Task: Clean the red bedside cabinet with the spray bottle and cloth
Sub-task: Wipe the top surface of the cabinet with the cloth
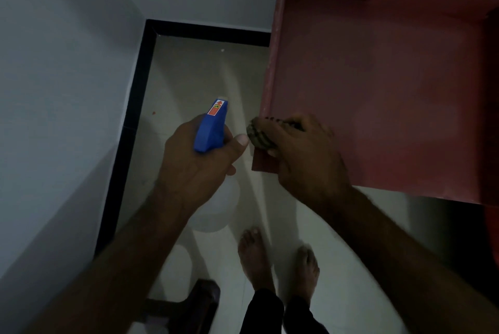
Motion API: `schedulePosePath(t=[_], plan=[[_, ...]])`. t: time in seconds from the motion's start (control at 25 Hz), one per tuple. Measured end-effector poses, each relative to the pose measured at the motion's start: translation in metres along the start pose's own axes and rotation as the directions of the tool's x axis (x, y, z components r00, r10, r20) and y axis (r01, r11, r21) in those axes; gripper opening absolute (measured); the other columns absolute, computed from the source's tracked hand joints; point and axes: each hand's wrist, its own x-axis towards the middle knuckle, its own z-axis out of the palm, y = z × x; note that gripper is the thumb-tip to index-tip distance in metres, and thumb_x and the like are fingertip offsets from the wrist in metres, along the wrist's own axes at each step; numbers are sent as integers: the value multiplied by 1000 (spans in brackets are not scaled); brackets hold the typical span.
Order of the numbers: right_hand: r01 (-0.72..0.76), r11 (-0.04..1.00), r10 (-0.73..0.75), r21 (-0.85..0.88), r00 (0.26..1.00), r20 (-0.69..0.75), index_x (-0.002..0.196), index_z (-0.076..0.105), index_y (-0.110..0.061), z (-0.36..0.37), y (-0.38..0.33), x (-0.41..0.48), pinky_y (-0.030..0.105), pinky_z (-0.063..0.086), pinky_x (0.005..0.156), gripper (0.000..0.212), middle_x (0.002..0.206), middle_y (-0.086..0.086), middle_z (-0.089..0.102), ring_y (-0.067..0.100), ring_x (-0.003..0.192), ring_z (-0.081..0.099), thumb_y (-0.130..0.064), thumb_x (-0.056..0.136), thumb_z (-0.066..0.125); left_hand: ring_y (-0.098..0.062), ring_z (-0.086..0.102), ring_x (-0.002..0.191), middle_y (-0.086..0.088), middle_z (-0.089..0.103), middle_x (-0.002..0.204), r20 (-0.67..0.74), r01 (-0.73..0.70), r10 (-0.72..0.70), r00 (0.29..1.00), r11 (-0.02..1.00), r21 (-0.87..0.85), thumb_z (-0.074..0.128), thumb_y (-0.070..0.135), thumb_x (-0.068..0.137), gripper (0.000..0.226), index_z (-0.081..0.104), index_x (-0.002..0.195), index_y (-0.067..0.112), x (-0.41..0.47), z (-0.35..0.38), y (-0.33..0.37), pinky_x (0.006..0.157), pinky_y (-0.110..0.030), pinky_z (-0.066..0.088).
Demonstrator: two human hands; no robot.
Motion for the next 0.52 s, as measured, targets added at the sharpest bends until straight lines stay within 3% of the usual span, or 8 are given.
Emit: schedulePosePath(t=[0.12, 0.36, 0.52], plan=[[-96, 995, 96, 21, 995, -22, 141, 60, -22, 4, -8, 6, 50, 52, 86, 69, 119, 3, 72, 35, 113, 58, 0, 78, 77, -8, 70, 68, -7, 68, 79, 28, -30, 30, 999, 1000, 1, 73, 35, 89, 28, 62, 93, 9, 3, -1, 1, 54, -5, 48], [25, 1000, -25, -2, 1000, -7, 137, 62, -24, 6, -2, -13, 44, 48, 83, 75, 120, -4, 72, 29, 112, 56, 1, 69, 81, -10, 70, 69, -8, 68, 81, 45, -37, 37, 998, 999, -5, 73, 34, 89, 30, 63, 95, 7, 12, 0, 4, 55, -7, 50], [-53, 998, 53, -14, 999, -2, 141, 59, -23, 3, 10, 33, 45, 46, 86, 78, 117, -1, 72, 33, 114, 57, -10, 68, 83, -12, 71, 67, -8, 68, 81, 22, -20, 20, 1000, 1000, -15, 73, 34, 88, 30, 62, 94, 7, 19, 1, 8, 56, -8, 50]])
